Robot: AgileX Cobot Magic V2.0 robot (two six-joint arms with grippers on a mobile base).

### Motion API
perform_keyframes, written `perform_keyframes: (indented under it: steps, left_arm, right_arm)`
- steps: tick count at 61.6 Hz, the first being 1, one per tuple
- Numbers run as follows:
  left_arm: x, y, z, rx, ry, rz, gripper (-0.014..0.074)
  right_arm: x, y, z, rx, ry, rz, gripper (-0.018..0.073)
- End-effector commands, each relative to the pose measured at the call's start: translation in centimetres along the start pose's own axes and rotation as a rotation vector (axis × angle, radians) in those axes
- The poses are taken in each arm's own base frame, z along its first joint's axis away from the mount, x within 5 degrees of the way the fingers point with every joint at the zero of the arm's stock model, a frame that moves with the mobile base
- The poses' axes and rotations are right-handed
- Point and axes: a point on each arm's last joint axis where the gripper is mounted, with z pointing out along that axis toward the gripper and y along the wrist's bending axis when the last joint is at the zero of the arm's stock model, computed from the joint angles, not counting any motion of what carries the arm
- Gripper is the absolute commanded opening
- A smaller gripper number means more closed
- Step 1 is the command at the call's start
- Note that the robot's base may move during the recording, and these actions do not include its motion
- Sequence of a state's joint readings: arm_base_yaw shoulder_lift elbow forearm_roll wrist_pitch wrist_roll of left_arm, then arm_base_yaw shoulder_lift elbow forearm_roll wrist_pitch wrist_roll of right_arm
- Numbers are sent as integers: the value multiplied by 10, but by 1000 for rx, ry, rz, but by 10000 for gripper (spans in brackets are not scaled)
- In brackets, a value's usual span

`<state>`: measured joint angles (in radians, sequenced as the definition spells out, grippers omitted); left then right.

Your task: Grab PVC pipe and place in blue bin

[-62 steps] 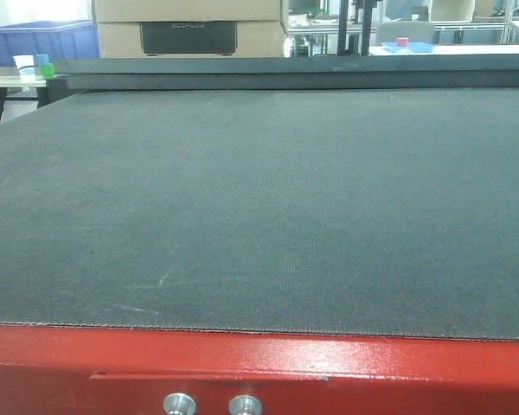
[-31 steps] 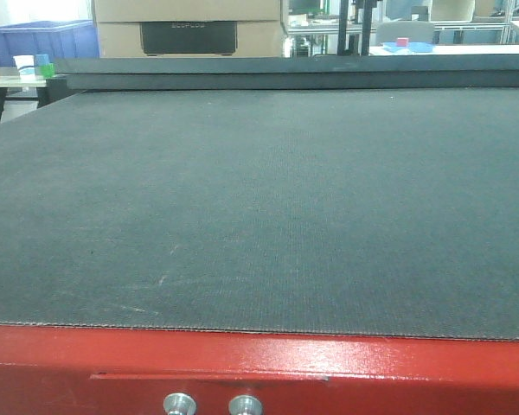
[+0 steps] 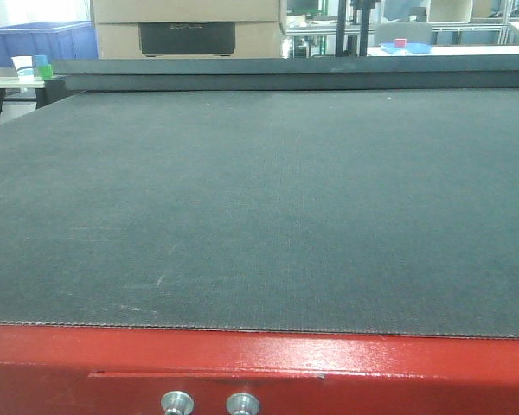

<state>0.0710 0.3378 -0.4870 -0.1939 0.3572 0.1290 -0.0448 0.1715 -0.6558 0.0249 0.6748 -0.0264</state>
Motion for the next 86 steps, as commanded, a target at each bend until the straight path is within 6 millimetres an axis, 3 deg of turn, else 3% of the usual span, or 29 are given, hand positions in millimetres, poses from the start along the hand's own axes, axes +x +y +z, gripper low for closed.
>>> perform_keyframes:
  steps: [1, 86]
  left_arm:
    - [-3, 0, -1, -5, -27, -5, -111]
    - [-3, 0, -1, -5, -27, -5, -111]
  right_arm:
    - [-3, 0, -1, 2, -32, 1, -169]
    - [-3, 0, -1, 2, -32, 1, -169]
